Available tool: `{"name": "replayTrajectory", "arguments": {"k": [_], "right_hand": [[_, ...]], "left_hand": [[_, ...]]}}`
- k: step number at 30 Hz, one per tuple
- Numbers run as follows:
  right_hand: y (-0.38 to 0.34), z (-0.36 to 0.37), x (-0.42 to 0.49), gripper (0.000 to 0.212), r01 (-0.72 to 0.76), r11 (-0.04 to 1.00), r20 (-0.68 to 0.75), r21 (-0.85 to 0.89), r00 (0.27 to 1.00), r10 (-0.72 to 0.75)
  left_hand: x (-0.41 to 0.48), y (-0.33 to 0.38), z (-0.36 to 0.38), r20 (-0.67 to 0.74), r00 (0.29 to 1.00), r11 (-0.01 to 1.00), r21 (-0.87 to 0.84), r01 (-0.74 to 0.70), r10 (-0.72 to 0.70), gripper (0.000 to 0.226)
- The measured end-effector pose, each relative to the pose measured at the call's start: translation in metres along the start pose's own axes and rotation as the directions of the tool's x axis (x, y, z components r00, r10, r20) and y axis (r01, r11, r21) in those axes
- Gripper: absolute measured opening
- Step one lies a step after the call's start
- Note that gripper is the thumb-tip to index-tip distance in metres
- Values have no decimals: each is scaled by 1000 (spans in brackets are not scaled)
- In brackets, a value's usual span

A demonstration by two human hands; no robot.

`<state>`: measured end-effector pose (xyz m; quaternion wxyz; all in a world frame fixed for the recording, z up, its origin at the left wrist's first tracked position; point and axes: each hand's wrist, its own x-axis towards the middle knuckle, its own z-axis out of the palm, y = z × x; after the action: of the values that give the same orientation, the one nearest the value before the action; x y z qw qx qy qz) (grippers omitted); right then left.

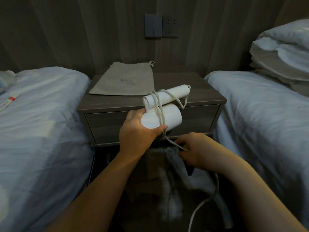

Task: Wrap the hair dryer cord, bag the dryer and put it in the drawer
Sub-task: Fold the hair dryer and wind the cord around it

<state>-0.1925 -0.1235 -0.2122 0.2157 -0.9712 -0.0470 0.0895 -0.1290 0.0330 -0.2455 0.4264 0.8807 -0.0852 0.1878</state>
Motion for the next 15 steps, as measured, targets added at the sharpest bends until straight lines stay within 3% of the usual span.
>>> {"name": "replayTrajectory", "arguments": {"k": [4,6,9,12,15], "right_hand": [[-1,-9,-7,24,23,996,-124,-89,992,-34],[0,-10,-10,23,44,990,-264,-135,961,-79],[2,-7,-10,19,66,972,-524,-226,833,-178],[8,-6,-8,24,23,956,-653,-294,726,-218],[12,-8,-8,43,-54,967,-644,-250,755,-124]], "left_hand": [[6,0,-7,112,993,999,43,28,-32,76],[8,-1,-11,184,983,999,54,7,-17,73],[8,0,-15,343,938,994,67,-83,55,70],[5,-1,-14,461,878,981,74,-181,128,71],[6,-3,-11,552,824,975,80,-207,130,61]]}}
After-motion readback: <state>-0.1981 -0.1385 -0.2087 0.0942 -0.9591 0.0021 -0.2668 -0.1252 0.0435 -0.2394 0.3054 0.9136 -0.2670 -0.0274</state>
